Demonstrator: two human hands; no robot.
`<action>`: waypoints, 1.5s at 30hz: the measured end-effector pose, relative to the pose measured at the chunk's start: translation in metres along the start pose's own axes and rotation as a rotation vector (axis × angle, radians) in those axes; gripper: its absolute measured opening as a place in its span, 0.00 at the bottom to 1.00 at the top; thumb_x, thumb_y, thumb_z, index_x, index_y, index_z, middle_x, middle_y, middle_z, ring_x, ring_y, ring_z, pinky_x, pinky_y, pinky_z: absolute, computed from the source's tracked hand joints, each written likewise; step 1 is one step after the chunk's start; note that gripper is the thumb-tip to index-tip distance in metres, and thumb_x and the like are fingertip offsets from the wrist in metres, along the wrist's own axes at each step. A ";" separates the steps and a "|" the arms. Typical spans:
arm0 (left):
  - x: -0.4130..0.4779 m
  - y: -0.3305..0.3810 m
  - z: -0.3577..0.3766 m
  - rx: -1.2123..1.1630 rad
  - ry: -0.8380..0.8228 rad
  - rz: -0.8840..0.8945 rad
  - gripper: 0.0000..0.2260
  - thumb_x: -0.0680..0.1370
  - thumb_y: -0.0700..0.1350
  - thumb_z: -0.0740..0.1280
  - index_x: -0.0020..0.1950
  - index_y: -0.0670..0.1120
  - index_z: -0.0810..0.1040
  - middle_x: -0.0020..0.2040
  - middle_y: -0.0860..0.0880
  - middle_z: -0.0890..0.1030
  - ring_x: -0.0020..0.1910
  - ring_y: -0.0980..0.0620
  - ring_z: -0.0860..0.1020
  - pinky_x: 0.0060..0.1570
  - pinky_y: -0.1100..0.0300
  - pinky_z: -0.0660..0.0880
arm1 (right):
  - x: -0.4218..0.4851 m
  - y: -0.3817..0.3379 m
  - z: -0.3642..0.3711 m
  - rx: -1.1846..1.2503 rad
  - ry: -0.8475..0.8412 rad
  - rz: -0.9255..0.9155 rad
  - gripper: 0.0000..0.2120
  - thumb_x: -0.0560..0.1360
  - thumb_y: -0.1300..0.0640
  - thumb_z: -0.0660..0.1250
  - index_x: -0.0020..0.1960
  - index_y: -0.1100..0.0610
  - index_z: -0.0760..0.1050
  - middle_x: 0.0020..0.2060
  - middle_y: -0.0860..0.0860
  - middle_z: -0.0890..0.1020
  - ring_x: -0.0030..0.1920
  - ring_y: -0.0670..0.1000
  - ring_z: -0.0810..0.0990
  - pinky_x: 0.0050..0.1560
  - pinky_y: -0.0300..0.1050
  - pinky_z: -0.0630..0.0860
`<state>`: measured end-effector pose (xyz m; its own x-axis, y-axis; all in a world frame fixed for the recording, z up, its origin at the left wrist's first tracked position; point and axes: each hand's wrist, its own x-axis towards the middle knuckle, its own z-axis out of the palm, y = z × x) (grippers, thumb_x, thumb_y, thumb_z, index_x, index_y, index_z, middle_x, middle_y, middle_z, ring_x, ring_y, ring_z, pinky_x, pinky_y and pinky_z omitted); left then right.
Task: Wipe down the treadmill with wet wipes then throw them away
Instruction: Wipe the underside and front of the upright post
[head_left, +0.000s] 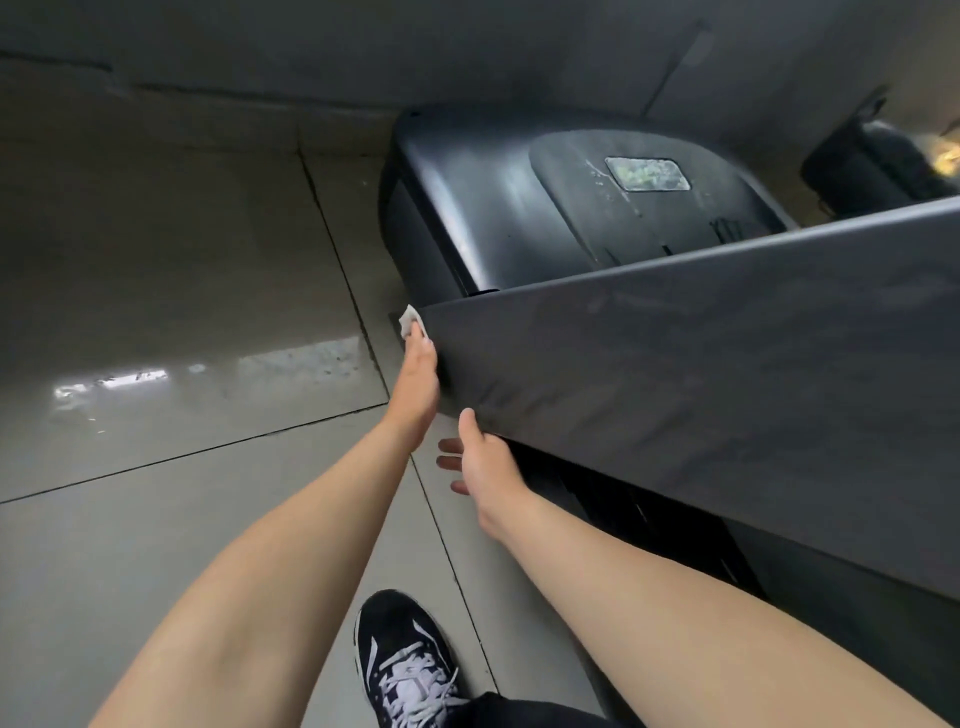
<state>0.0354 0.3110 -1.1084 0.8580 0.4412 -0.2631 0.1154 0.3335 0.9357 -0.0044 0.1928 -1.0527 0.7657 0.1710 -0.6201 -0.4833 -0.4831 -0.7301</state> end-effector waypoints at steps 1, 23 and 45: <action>0.005 0.007 0.000 0.024 0.000 0.026 0.29 0.82 0.66 0.50 0.81 0.64 0.44 0.81 0.62 0.48 0.80 0.60 0.50 0.81 0.50 0.48 | -0.001 -0.001 -0.002 0.013 -0.012 0.008 0.16 0.83 0.40 0.53 0.56 0.49 0.73 0.51 0.46 0.83 0.51 0.47 0.84 0.59 0.52 0.76; -0.061 0.026 0.042 0.103 -0.005 0.253 0.26 0.86 0.58 0.45 0.83 0.58 0.43 0.82 0.62 0.42 0.79 0.61 0.38 0.80 0.50 0.40 | -0.068 -0.001 -0.034 -0.110 0.403 -0.231 0.22 0.82 0.43 0.60 0.48 0.61 0.80 0.45 0.48 0.83 0.51 0.51 0.79 0.51 0.42 0.69; -0.099 -0.006 0.054 0.145 0.034 0.227 0.24 0.87 0.54 0.44 0.82 0.59 0.41 0.82 0.62 0.41 0.81 0.57 0.38 0.79 0.55 0.37 | -0.080 -0.005 -0.039 0.052 0.709 -0.465 0.30 0.72 0.48 0.76 0.69 0.60 0.73 0.64 0.54 0.77 0.65 0.52 0.75 0.69 0.49 0.70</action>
<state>-0.0231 0.2201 -1.0751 0.8533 0.5193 -0.0476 -0.0056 0.1005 0.9949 -0.0470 0.1483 -0.9880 0.9678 -0.2442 0.0607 -0.0588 -0.4540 -0.8891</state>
